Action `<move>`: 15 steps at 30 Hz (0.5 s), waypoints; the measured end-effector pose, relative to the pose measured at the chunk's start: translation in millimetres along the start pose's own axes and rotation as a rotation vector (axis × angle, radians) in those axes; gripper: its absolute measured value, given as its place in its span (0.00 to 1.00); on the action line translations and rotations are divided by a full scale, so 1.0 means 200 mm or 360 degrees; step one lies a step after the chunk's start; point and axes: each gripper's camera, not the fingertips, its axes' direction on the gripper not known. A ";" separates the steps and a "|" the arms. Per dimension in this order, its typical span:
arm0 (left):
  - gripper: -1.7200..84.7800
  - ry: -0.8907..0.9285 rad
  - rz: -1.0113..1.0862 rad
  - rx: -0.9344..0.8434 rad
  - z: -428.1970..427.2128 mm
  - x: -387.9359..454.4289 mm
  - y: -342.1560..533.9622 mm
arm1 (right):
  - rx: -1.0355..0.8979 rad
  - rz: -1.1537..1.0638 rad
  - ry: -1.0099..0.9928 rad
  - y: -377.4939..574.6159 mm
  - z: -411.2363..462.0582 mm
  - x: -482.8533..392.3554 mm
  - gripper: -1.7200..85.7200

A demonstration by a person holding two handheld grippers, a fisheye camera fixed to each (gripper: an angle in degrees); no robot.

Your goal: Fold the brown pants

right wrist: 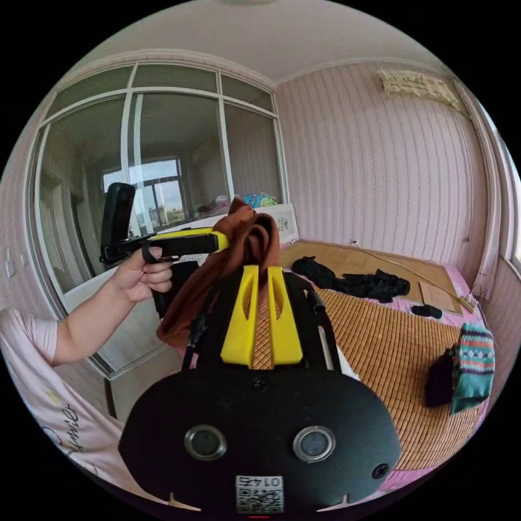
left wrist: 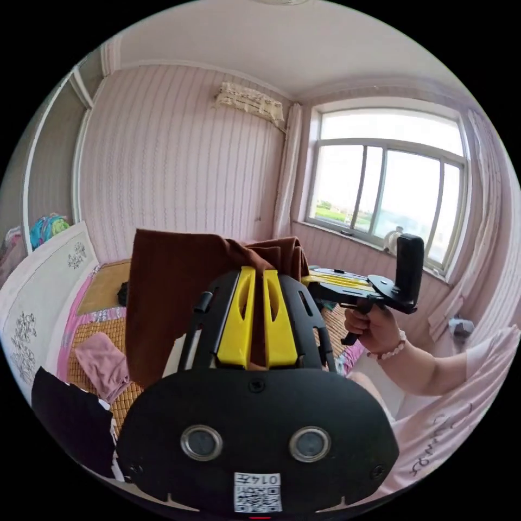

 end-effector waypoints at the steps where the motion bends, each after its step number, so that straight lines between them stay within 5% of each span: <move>1: 0.03 0.0075 0.0073 -0.0109 0.05 0.05 0.06 | -0.0086 0.0094 0.0018 0.16 0.02 0.04 0.04; 5: 0.06 0.0390 0.0038 -0.0390 0.36 0.13 0.46 | -0.0663 0.0449 0.0248 0.87 0.21 0.23 0.05; 8: 0.07 0.0457 -0.0294 -0.0696 0.69 0.09 0.97 | -0.0973 0.0615 0.0368 1.25 0.27 0.30 0.07; 10: 0.07 0.0423 -0.0517 -0.0878 0.74 -0.01 1.29 | -0.1010 0.0570 0.0424 1.32 0.26 0.29 0.10; 15: 0.08 0.0073 -0.0798 -0.0835 0.39 -0.36 1.54 | -0.1011 0.0447 0.0425 1.29 0.43 0.31 0.22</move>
